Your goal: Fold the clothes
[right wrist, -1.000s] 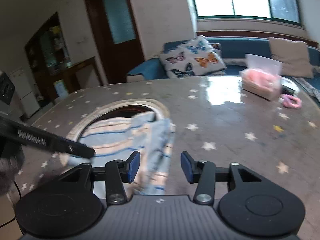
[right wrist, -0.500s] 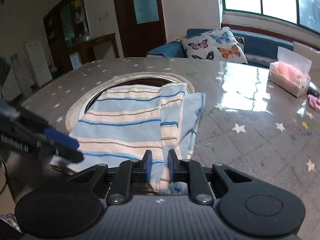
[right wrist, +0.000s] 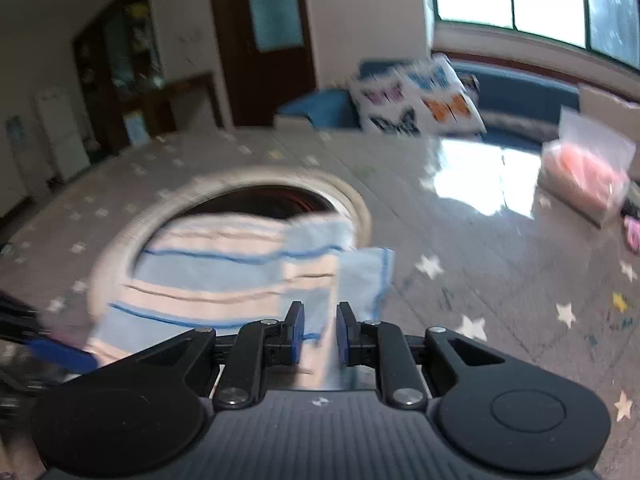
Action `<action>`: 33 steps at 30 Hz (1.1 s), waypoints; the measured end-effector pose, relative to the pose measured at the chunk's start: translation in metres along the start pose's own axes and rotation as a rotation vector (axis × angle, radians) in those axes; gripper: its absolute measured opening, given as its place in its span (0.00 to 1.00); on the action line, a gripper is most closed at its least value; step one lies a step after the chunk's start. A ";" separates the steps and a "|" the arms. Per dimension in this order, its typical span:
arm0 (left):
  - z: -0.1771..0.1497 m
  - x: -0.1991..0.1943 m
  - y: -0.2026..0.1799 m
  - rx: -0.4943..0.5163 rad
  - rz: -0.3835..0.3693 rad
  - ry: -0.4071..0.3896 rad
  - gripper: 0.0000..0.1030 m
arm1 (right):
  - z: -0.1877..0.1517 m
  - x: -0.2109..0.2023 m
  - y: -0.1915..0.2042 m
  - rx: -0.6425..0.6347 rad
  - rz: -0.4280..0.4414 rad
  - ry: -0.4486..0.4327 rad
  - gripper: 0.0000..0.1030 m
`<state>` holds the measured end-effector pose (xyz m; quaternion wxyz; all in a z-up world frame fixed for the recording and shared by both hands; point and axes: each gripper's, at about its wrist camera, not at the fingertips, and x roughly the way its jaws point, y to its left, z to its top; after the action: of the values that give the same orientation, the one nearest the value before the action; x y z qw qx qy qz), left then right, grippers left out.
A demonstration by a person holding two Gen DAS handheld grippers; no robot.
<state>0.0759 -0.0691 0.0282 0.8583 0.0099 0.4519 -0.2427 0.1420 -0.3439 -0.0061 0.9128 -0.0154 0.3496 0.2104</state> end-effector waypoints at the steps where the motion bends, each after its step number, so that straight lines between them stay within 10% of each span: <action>1: 0.000 -0.002 0.002 0.001 0.002 -0.003 0.39 | -0.001 0.005 -0.006 0.018 -0.007 0.016 0.15; 33: 0.089 0.049 0.077 -0.132 0.152 -0.103 0.36 | 0.024 0.041 -0.007 0.007 0.016 0.014 0.16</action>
<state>0.2007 -0.0421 0.0272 0.8951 -0.0250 0.4202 -0.1467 0.1873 -0.3306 -0.0148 0.9087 -0.0108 0.3570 0.2163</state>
